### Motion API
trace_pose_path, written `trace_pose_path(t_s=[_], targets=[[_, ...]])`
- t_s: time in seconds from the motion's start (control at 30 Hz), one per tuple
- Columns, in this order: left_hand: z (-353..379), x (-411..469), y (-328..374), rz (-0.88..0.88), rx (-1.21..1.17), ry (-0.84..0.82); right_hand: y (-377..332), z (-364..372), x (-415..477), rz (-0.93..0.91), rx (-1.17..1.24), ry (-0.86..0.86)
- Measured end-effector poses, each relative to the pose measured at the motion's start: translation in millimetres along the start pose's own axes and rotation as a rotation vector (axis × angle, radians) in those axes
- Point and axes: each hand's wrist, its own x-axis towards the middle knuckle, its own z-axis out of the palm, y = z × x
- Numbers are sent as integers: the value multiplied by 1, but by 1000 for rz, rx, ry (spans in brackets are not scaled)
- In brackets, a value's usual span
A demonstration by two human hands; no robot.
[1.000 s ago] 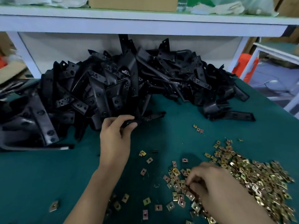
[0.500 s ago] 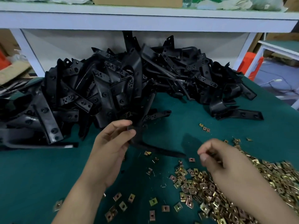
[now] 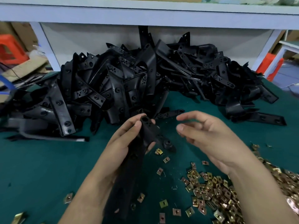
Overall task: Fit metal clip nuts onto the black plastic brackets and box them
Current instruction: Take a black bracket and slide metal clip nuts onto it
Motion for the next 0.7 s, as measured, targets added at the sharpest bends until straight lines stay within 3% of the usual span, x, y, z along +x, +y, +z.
trace_pose_path(t_s=[0.27,0.57,0.7], targets=[[-1,-3,-11,-105,52,-114,25,16,8,90,382,-106],[-3,-3,-11,-96,64,-123,30,17,9,53,412,-184],[-2,-2,-12,-99,53,-110,32,18,8,75,408,-137]])
